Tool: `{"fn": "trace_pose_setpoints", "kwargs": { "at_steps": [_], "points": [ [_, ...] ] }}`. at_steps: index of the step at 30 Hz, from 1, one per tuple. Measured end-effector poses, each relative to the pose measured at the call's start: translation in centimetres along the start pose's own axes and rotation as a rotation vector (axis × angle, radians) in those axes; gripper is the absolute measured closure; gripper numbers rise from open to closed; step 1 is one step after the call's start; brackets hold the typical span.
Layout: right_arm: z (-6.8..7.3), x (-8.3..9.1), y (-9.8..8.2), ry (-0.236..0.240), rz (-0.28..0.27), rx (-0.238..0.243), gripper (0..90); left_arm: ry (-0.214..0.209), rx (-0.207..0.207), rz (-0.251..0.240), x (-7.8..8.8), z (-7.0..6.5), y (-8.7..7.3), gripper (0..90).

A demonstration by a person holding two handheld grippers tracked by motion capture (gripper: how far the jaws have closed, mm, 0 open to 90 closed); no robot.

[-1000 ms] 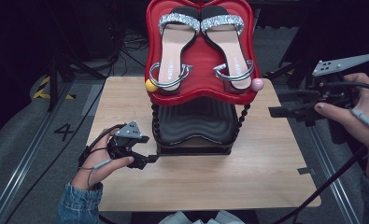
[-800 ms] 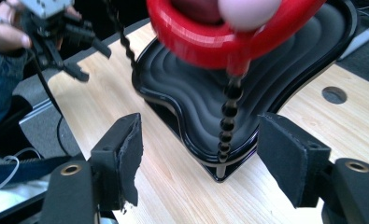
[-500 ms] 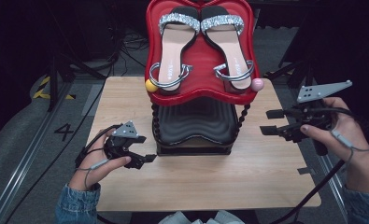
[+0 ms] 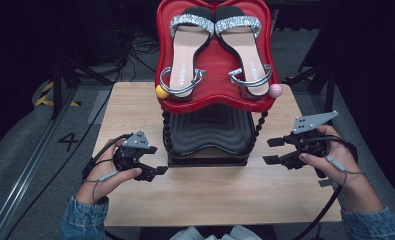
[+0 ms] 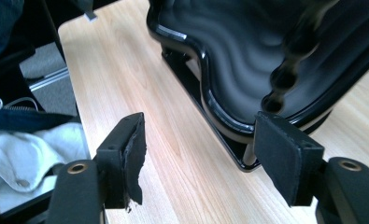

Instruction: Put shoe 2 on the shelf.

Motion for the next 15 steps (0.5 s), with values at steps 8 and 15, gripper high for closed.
{"fn": "trace_pose_setpoints", "kwargs": {
  "at_steps": [8,15],
  "points": [
    [0.0,-2.1,-1.8,0.033,-0.006,0.026,34.9,0.015,0.010,0.005,0.0,0.3,-0.2,24.0],
    [-0.3,-3.5,-2.7,0.059,-0.061,0.036,36.8,0.032,0.020,0.014,-0.1,0.7,-0.7,23.9]
  ]
}}
Point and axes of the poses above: each handheld gripper's, and its own axes: x roughly backward along the jaws, y roughly out of its top, z roughly to its left, the point moved 5 cm from there along -x, roughly forward along the jaws, and after that the axes turned 10 degrees about -y, right-handed, at the moved point
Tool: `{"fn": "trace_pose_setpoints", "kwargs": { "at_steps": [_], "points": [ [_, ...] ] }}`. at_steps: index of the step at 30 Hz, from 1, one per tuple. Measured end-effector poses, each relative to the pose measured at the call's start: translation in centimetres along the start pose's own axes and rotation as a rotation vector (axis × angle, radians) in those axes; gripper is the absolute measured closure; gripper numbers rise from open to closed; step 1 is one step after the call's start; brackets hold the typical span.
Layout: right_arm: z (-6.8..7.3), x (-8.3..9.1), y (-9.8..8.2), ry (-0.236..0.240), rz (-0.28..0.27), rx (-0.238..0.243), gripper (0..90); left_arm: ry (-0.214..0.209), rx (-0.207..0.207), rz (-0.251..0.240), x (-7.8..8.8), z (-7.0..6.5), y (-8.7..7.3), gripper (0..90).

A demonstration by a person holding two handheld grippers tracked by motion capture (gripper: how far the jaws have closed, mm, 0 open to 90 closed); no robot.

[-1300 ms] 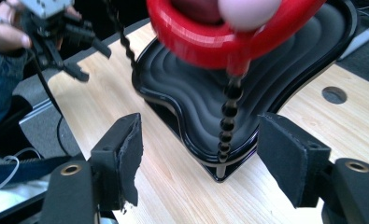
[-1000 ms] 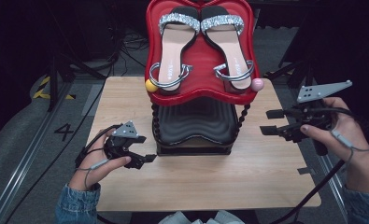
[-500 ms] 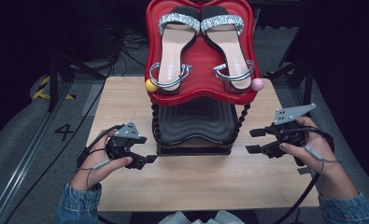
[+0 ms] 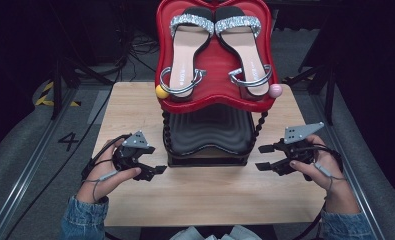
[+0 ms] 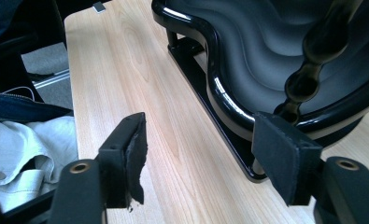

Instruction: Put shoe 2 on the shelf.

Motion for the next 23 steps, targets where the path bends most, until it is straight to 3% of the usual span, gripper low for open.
{"fn": "trace_pose_setpoints", "kwargs": {
  "at_steps": [4,13,17,23],
  "points": [
    [-0.2,-0.8,-0.7,0.002,0.038,0.007,36.8,0.009,0.000,0.011,0.0,0.2,-0.2,23.9],
    [-0.4,-2.1,-1.5,0.001,0.068,0.017,36.1,0.027,0.009,0.015,0.1,0.6,-0.3,23.9],
    [-0.4,-2.2,-1.8,-0.006,0.076,0.015,35.8,0.062,0.056,0.014,0.2,1.0,-0.5,24.0],
    [-0.5,-2.1,-2.1,-0.014,0.080,0.011,35.3,0.061,0.065,0.004,0.4,1.3,-0.5,23.9]
  ]
}}
Point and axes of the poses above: each handheld gripper's, and its own axes: x roughly backward along the jaws, y roughly out of its top, z roughly to its left, the point moved 5 cm from there along -x, roughly forward along the jaws, and after that the axes turned 10 degrees about -y, right-handed, at the moved point
